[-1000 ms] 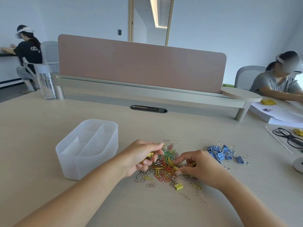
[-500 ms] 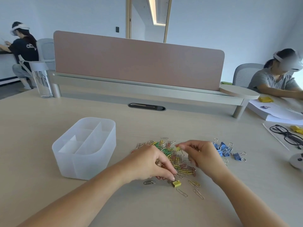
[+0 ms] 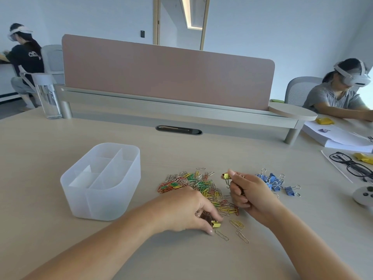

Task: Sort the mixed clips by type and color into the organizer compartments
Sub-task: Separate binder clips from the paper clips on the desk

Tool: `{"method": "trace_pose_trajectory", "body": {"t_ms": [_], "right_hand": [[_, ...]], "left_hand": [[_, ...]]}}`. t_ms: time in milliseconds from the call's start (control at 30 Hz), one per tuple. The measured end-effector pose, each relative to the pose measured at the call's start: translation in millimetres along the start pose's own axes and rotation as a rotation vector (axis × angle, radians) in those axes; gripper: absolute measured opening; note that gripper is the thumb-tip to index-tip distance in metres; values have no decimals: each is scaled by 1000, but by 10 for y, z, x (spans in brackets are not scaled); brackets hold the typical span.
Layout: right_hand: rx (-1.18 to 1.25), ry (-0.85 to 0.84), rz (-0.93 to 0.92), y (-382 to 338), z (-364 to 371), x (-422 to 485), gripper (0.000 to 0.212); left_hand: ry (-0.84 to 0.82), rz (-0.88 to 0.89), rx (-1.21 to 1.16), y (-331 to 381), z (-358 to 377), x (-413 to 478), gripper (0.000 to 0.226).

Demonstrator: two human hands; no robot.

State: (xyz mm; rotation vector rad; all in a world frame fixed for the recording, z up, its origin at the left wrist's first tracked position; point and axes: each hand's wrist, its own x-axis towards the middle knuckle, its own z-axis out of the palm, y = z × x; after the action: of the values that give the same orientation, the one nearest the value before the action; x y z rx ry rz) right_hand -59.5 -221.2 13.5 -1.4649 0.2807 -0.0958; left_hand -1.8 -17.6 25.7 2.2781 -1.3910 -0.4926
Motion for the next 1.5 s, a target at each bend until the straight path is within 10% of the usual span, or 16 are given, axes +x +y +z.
{"method": "trace_pose_trajectory", "body": {"t_ms": [1067, 1500], "right_hand": [[490, -22, 49, -48, 1, 28, 22], [617, -86, 146, -61, -24, 21, 24]], "left_hand": [[27, -30, -83, -45, 11, 19, 25], [273, -52, -681, -90, -126, 120, 27]]}}
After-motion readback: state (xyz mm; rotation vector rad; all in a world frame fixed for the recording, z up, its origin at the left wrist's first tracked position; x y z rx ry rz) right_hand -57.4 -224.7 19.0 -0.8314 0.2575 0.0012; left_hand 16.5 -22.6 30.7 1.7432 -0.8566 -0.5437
